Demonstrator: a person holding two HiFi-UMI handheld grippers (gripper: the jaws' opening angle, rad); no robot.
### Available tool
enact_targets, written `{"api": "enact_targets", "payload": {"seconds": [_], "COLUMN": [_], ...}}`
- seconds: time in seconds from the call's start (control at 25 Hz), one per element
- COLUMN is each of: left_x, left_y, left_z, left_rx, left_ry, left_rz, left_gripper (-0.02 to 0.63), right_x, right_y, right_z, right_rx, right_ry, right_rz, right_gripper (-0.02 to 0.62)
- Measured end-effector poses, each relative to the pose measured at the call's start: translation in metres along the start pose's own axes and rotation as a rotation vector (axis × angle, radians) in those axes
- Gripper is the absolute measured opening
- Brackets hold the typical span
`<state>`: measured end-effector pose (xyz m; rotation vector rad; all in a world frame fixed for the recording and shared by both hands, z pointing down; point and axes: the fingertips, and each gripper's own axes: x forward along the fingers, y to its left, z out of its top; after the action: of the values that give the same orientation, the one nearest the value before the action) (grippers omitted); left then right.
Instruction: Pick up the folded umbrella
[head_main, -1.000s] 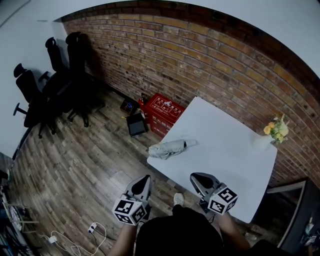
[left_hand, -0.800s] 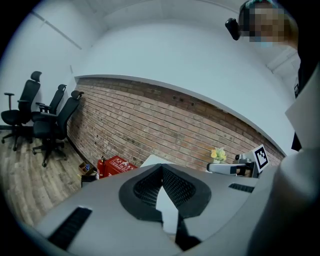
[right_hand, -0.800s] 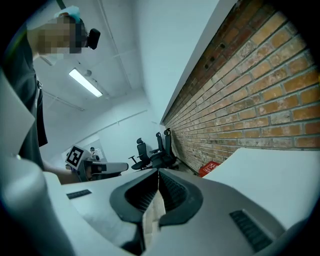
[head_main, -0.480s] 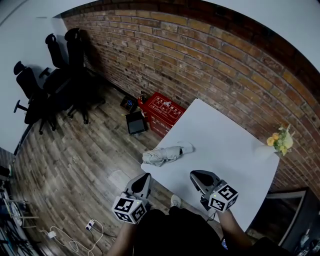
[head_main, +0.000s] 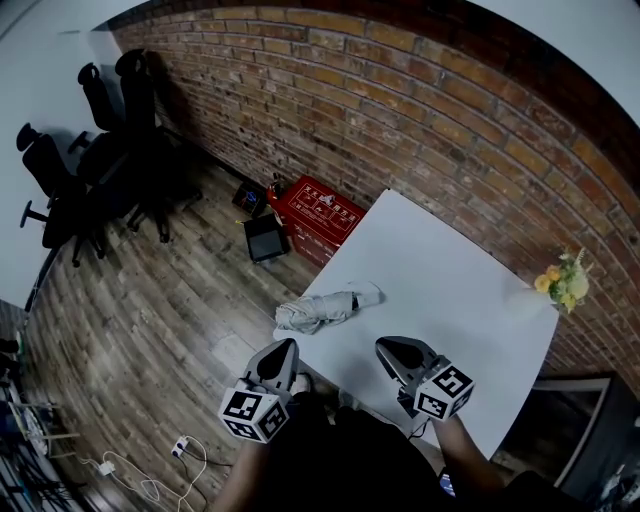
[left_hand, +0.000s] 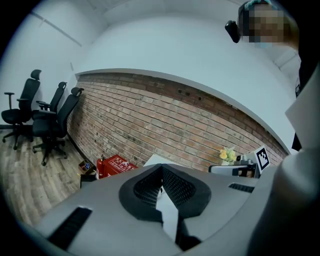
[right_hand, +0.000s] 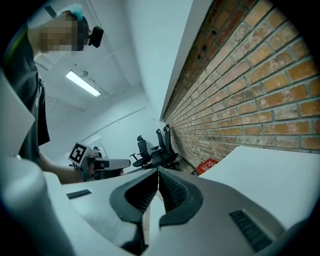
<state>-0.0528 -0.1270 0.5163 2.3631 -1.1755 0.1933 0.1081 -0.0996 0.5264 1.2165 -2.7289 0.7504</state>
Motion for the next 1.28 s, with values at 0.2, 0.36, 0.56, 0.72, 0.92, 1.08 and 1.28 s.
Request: {"api": "enact_targets", "payload": {"seconds": [0.2,0.36,0.56,0.72,0.92,1.08,1.28], "left_x": [0.006,0.013,0.028,0.042,0.064,0.078,0.101], "left_y": [0.013,0.024,0.033,0.036,0.04,0.04,0.035], "left_z": [0.004,0.008,0.013,0.011,0.004,-0.007,-0.028], "left_rx": [0.0,0.018,0.074,0.139,0.194,0.289,0.402], "left_ry": [0.009,0.031,0.076,0.118,0.18,0.246,0.324], "left_rz": [-0.023,-0.059,-0.124,-0.178,-0.243,-0.288,-0.356], "left_gripper": [0.014,0.014,0.014,0.014,0.014,0.014,0.015], "right_x": [0.013,0.024,0.036,0.042,0.049,0.053,0.057], "right_y": [-0.002,-0.001,0.001,0.001,-0.003,-0.006,-0.012], "right_z": [0.007,0.01,0.01,0.01,0.01,0.003,-0.008], "right_rx": [-0.005,0.002,0.02,0.034,0.04,0.035,0.062], "right_ry": [-0.006,-0.021,-0.038,-0.05,-0.062,-0.049,-0.053], "right_rz": [-0.022,-0.065,-0.114,-0.161,-0.216,-0.262,-0.293], "right_gripper": [0.023,0.023,0.023,0.023,0.023,0.023,0.023]}}
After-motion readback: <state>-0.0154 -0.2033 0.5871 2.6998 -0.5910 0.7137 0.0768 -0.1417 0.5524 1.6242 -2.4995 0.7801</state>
